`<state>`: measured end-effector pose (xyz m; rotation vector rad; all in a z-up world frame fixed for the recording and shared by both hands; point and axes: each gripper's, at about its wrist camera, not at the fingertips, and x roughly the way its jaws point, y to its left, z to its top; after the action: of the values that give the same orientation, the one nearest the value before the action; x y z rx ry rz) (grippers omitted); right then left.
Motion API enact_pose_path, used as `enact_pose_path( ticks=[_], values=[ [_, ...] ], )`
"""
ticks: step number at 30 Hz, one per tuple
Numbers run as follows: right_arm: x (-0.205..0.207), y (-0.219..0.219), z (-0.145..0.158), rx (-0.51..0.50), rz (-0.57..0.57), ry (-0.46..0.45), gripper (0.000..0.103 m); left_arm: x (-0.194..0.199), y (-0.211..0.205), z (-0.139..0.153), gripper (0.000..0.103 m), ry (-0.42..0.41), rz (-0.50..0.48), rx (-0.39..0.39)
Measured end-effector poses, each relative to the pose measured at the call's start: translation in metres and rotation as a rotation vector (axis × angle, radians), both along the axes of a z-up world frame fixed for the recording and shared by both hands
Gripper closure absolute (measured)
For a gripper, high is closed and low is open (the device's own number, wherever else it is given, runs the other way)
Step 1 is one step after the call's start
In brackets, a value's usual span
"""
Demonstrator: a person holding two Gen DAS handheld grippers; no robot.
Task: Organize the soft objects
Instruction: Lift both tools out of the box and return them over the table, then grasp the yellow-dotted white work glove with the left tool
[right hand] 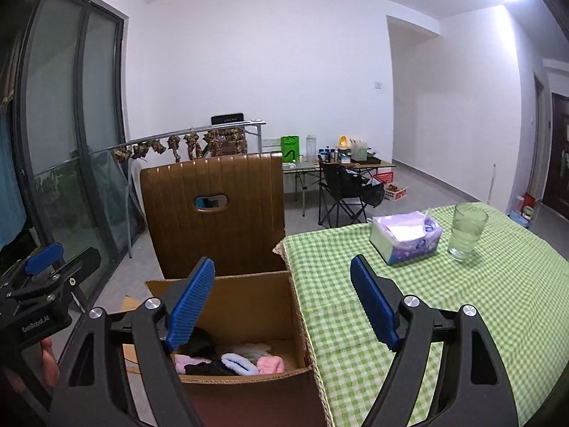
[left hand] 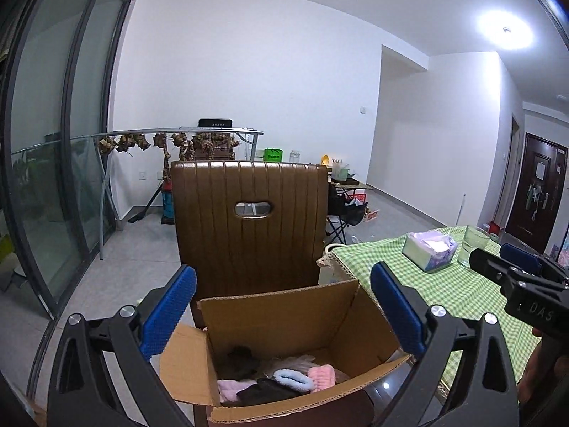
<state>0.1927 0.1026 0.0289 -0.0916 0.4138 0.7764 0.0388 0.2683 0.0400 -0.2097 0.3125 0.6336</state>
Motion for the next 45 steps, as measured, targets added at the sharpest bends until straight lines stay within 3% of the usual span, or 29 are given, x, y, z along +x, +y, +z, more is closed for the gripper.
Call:
enact_pose_path(
  ticks=[7,15,24,27,34,39,45],
  values=[
    [0.003,-0.030,-0.016,0.004,-0.074,0.036,0.027,0.023,-0.015,-0.016,0.008,0.048,-0.078,-0.048],
    [0.008,-0.119,-0.036,-0.006,-0.284,0.064,0.027,0.068,-0.066,-0.037,0.008,0.110,-0.235,-0.053],
    [-0.017,-0.297,-0.060,0.026,-0.718,0.178,0.027,0.134,-0.184,-0.051,0.008,0.162,-0.539,-0.052],
    [-0.044,-0.354,-0.064,0.053,-0.865,0.212,0.027,0.154,-0.243,-0.059,0.008,0.192,-0.689,-0.070],
    [-0.122,-0.439,-0.072,0.093,-1.124,0.255,0.027,0.174,-0.353,-0.068,0.008,0.220,-0.967,-0.062],
    [-0.137,-0.469,-0.082,0.104,-1.190,0.286,0.027,0.170,-0.404,-0.078,0.008,0.244,-1.077,-0.024],
    [-0.127,-0.478,-0.089,0.101,-1.180,0.301,0.027,0.175,-0.426,-0.085,0.008,0.266,-1.101,-0.025]
  ],
)
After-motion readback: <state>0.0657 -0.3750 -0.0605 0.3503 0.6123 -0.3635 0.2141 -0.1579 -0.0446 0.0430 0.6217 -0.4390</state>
